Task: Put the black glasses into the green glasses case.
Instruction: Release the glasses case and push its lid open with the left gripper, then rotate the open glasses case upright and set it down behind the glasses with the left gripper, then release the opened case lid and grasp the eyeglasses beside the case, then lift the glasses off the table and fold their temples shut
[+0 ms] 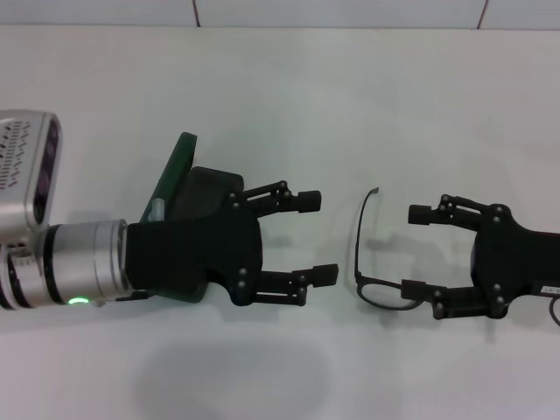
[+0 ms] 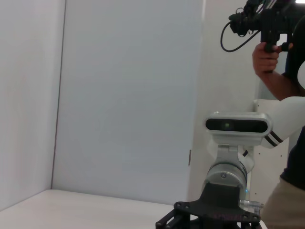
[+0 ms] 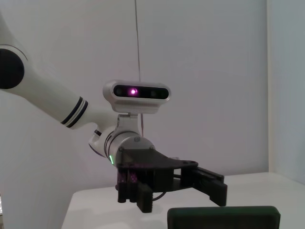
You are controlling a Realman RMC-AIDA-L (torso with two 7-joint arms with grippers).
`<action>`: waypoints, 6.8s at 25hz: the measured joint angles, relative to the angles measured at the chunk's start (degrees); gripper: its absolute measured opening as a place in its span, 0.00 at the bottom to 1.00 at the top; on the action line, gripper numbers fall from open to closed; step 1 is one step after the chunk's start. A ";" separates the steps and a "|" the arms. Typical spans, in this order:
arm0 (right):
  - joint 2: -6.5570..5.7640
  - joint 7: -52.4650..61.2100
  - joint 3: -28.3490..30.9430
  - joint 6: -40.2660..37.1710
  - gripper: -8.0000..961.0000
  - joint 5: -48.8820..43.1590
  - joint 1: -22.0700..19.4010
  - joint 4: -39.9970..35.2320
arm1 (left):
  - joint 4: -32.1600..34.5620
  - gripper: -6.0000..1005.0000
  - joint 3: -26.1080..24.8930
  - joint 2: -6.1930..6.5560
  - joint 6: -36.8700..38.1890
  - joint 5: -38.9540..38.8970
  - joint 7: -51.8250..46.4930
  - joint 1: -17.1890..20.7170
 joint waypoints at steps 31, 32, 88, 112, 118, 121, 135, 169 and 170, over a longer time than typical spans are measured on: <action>-1.46 -0.33 3.80 0.26 0.92 -0.04 0.08 -0.96 | 40.44 0.75 -13.92 -2.64 -16.28 53.61 -73.49 1.42; -1.46 -0.33 3.80 0.26 0.92 -0.05 -0.02 -1.06 | 40.37 0.72 -13.96 -2.58 -16.30 53.60 -73.89 1.34; 1.16 -1.84 6.52 -1.25 0.91 -5.70 -3.72 -2.70 | 23.34 0.35 3.17 -2.72 -31.94 52.32 -39.00 -23.70; 6.13 48.99 8.97 1.51 0.85 -58.84 -5.86 -61.35 | 11.52 0.89 1.51 -2.51 -25.59 -13.62 -10.46 0.91; 6.42 55.50 0.26 3.99 0.81 -65.71 -2.57 -61.51 | 10.07 0.89 1.23 -2.48 -25.31 -13.82 -9.16 0.33; 6.45 57.58 -2.31 4.64 0.80 -67.20 -1.50 -61.21 | 9.65 0.89 0.78 -2.47 -25.29 -13.75 -9.06 0.14; 6.55 59.31 -7.69 7.58 0.50 -69.96 -0.10 -58.81 | 8.26 0.89 0.81 -2.33 -25.28 -13.32 -8.29 -0.66; 6.40 24.38 7.74 13.62 0.13 -34.35 -14.40 -52.94 | 6.61 0.89 -2.40 -0.23 -0.79 -12.66 -17.98 -1.92; 6.30 21.85 8.30 13.57 0.13 -31.60 -14.67 -50.95 | 6.12 0.89 -2.38 -0.03 -0.56 -12.13 -19.44 -2.70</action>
